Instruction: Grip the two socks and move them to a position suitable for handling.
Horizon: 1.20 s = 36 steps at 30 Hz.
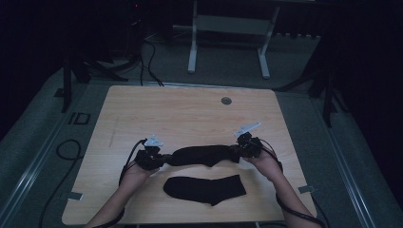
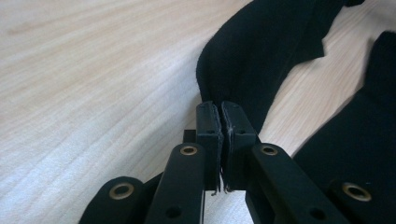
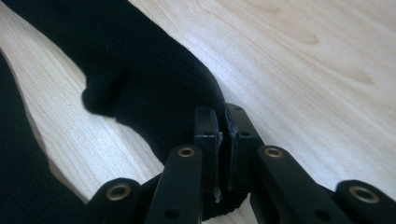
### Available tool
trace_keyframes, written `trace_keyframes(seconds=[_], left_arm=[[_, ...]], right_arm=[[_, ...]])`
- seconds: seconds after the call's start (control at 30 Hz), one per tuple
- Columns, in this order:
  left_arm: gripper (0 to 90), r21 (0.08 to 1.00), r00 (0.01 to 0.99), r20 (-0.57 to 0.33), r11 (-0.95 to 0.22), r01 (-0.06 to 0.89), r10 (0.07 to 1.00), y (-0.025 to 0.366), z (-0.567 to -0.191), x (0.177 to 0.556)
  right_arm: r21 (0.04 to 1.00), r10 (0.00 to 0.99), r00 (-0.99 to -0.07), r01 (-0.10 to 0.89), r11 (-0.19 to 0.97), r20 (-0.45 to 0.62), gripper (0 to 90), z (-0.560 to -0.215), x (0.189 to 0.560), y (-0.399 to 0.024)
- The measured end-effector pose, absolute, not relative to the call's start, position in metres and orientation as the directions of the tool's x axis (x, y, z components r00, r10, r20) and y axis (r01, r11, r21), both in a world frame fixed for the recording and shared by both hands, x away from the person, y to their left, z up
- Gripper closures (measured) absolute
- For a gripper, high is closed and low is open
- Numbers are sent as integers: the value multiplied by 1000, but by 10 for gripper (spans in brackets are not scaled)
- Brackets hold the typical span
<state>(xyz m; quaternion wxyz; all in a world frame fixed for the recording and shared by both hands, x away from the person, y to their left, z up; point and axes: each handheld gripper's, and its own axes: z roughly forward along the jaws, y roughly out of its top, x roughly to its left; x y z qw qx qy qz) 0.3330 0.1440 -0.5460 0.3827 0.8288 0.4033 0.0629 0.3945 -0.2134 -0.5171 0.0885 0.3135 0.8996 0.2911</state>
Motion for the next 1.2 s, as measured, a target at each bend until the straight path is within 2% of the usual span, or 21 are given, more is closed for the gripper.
trace_keyframes(seconds=[0.03, 0.1, 0.13, 0.2, 0.47, 0.5, 0.6, 0.87, 0.9, 0.97, 1.07, 1.2], left_arm=[[872, 674, 672, -207, -395, 625, 711, 143, -548, 334], [870, 667, 671, -201, -403, 627, 713, 143, -551, 335], [869, 666, 670, -203, -402, 629, 714, 143, -552, 336], [867, 660, 660, -206, -395, 639, 722, 145, -554, 337], [835, 659, 635, -198, -379, 650, 746, 148, -561, 341], [703, 660, 628, -189, -376, 650, 755, 149, -561, 342], [608, 670, 604, -175, -355, 652, 778, 152, -562, 343], [592, 676, 594, -155, -354, 646, 790, 153, -563, 343], [563, 687, 602, -167, -345, 639, 781, 153, -562, 342], [562, 698, 607, -181, -334, 633, 774, 153, -559, 340], [468, 718, 618, -196, -318, 619, 761, 154, -553, 334], [394, 735, 640, -209, -313, 602, 739, 155, -545, 325]], right_arm=[[570, 610, -792, 511, 643, 22, 816, -520, 395, -213], [546, 602, -798, 516, 660, 26, 686, -527, 395, -212], [532, 603, -797, 519, 669, 20, 677, -529, 395, -212], [525, 611, -792, 526, 669, 15, 603, -533, 395, -215], [509, 652, -758, 562, 652, 3, 567, -537, 396, -225], [510, 654, -757, 561, 652, -3, 550, -539, 395, -225], [511, 659, -752, 564, 648, -6, 541, -539, 395, -227], [511, 680, -733, 587, 628, 6, 524, -540, 396, -237], [515, 677, -735, 584, 627, 10, 500, -540, 396, -237], [525, 669, -743, 575, 627, 15, 468, -538, 395, -237], [542, 663, -749, 564, 623, 17, 412, -534, 391, -234], [563, 655, -755, 550, 617, 20, 350, -529, 387, -230]])
